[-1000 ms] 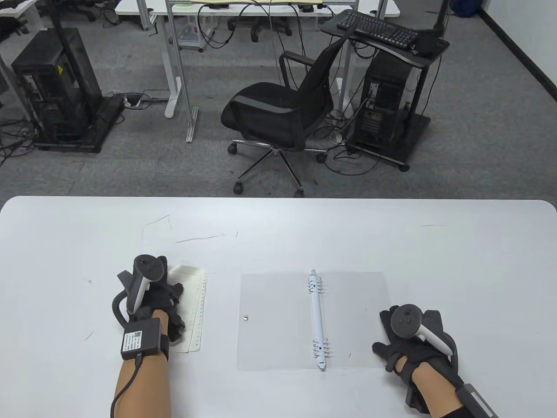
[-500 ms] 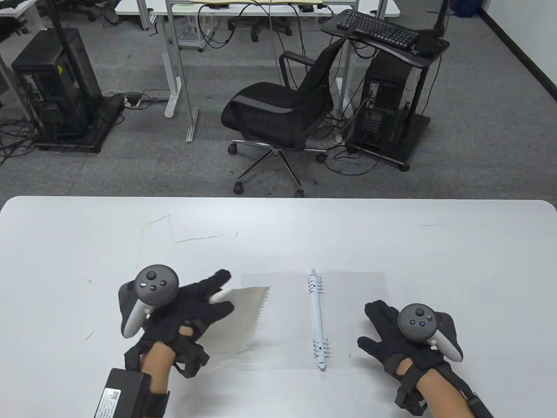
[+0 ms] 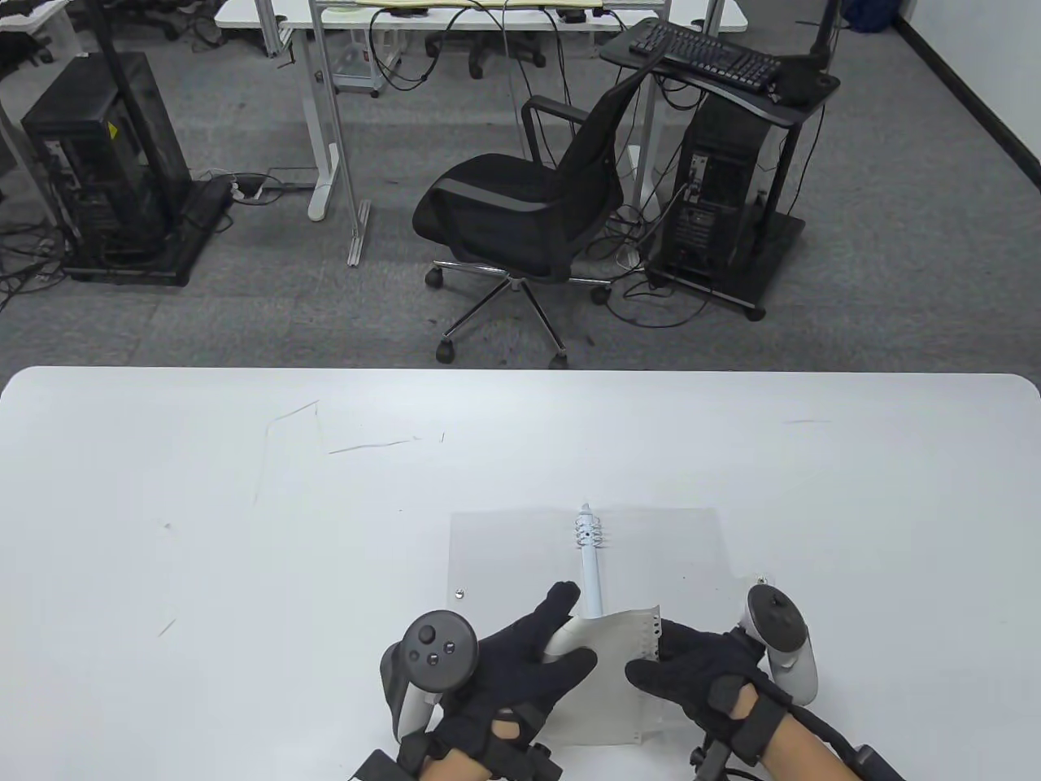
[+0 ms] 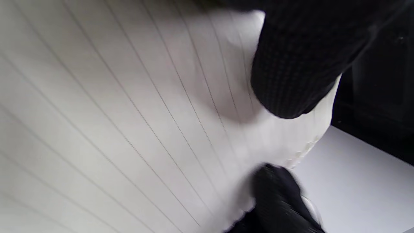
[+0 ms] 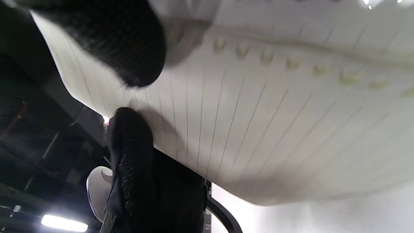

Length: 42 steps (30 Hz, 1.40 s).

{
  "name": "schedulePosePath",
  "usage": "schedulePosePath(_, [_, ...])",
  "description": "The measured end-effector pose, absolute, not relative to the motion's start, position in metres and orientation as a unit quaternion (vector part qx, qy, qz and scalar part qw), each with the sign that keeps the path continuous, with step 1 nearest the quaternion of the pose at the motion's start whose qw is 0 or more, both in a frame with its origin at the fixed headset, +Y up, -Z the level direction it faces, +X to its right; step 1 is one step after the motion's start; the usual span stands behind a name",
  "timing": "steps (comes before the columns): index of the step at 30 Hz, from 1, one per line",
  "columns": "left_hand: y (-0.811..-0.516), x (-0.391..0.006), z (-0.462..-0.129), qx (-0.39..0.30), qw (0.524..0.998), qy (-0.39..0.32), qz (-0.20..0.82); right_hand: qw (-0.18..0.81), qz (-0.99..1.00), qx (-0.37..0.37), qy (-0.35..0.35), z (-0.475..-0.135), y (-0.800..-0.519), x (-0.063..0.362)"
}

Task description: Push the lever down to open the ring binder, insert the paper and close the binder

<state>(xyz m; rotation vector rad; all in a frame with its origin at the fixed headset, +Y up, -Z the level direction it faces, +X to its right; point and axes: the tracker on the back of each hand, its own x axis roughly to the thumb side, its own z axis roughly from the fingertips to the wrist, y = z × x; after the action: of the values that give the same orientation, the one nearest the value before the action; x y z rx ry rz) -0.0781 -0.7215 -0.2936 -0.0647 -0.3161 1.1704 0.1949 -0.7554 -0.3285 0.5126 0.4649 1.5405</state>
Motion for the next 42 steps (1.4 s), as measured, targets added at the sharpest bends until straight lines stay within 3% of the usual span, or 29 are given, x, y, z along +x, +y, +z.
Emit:
schedulePosePath(3, [-0.718,-0.091,-0.299,-0.043,0.808,-0.192,0.556,0.666,0.662,0.266,0.216,-0.334,-0.755,0.198])
schedulePosePath(5, [-0.724,-0.106,-0.306,-0.065,0.787,-0.184,0.586,0.681,0.644,0.272,0.216,-0.336,-0.756,0.203])
schedulePosePath(7, [-0.736,-0.111,-0.315,-0.121,0.756,-0.187,0.616,0.688,0.638,0.270,0.215,-0.338,-0.757,0.205])
schedulePosePath(10, [-0.755,-0.100,-0.325,-0.216,0.686,-0.248,0.649,0.682,0.642,0.279,0.212,-0.338,-0.757,0.206])
schedulePosePath(13, [-0.754,-0.085,-0.322,-0.184,0.631,-0.295,0.693,0.688,0.629,0.291,0.214,-0.334,-0.753,0.202])
schedulePosePath(17, [-0.751,-0.084,-0.314,-0.100,0.664,-0.283,0.685,0.693,0.618,0.308,0.207,-0.329,-0.746,0.200])
schedulePosePath(19, [-0.765,-0.087,-0.318,-0.102,0.689,-0.270,0.664,0.646,0.667,0.296,0.223,-0.332,-0.755,0.202])
schedulePosePath(21, [-0.778,-0.088,-0.322,-0.148,0.727,-0.282,0.609,0.603,0.706,0.288,0.236,-0.336,-0.769,0.205])
schedulePosePath(25, [-0.778,-0.077,-0.320,-0.145,0.713,-0.290,0.621,0.631,0.677,0.273,0.263,-0.336,-0.779,0.200])
schedulePosePath(31, [-0.757,-0.078,-0.306,-0.060,0.676,-0.288,0.676,0.656,0.644,0.316,0.235,-0.329,-0.760,0.192])
schedulePosePath(34, [-0.769,-0.079,-0.313,-0.109,0.702,-0.260,0.654,0.605,0.699,0.290,0.247,-0.330,-0.770,0.192])
schedulePosePath(36, [-0.784,-0.081,-0.317,-0.139,0.753,-0.211,0.608,0.569,0.742,0.264,0.237,-0.332,-0.779,0.193])
schedulePosePath(40, [-0.778,-0.075,-0.314,-0.152,0.729,-0.235,0.625,0.583,0.725,0.274,0.243,-0.330,-0.773,0.190])
schedulePosePath(42, [-0.768,-0.075,-0.309,-0.116,0.718,-0.256,0.637,0.601,0.711,0.287,0.228,-0.328,-0.766,0.190])
